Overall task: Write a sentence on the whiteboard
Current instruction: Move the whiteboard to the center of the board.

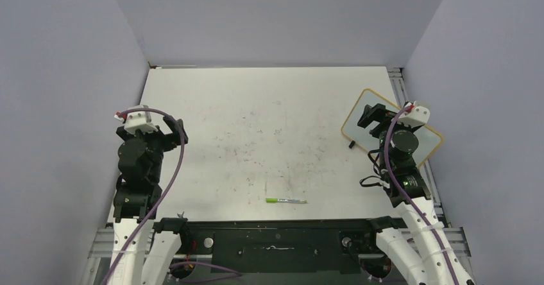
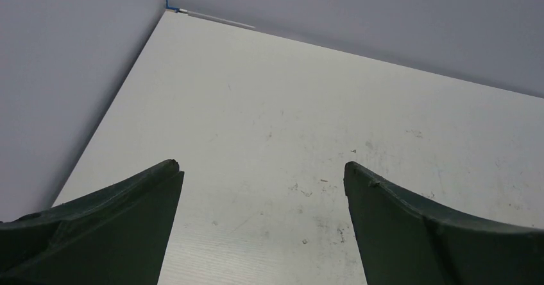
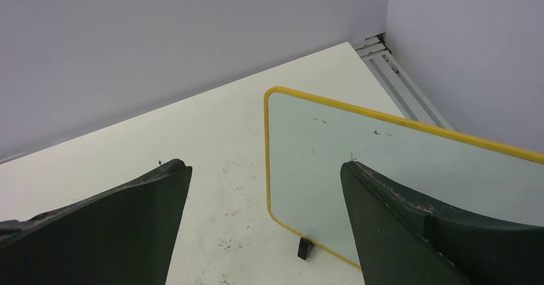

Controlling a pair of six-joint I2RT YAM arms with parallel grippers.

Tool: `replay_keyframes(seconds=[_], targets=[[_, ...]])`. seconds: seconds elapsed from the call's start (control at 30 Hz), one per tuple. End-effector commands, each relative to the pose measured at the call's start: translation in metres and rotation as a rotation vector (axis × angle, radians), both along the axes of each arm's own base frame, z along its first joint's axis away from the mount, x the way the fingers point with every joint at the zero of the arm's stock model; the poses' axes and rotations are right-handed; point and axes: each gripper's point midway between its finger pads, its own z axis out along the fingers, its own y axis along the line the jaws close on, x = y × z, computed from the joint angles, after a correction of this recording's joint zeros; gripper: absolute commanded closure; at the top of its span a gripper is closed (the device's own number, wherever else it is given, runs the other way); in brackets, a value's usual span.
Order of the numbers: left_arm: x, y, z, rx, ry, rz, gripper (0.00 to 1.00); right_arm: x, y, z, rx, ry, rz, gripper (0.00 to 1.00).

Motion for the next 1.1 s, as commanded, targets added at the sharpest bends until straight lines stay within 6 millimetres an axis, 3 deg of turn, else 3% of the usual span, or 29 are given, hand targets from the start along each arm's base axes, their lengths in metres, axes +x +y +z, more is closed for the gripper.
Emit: replay_keyframes(seconds=[0.0,0.17,0.3,0.47,0.63,0.77,0.93,1.07], targets=[[0.002,0.005,0.015,-0.010,-0.048,0.025,0.04,0.000,-0.003,0.010,-0.008,-0.031,-0.014,0.10],[0.006,0.015,0.001,-0.013,-0.005,0.090,0.04,-0.002,-0.011,0.006,0.039,-0.039,-0.068,0.10],[0.017,0.009,-0.010,0.020,0.066,0.049,0.04,0.001,-0.008,-0.002,0.059,-0.016,-0.063,0.10],[0.027,-0.003,-0.007,0.035,0.098,0.005,0.04,0.005,-0.001,-0.047,0.076,0.164,-0.052,0.10],[0.029,-0.012,-0.024,0.028,0.130,-0.044,0.04,0.000,-0.005,-0.110,0.100,0.347,-0.114,0.07],[0.026,-0.016,-0.035,0.035,0.154,-0.068,0.04,0.000,-0.006,-0.149,0.152,0.398,-0.157,0.02],[0.027,-0.023,-0.040,0.038,0.169,-0.105,0.04,0.009,-0.003,-0.189,0.173,0.458,-0.175,0.11],[0.027,-0.027,-0.048,0.036,0.197,-0.129,0.04,0.024,0.000,-0.203,0.171,0.475,-0.166,0.23]])
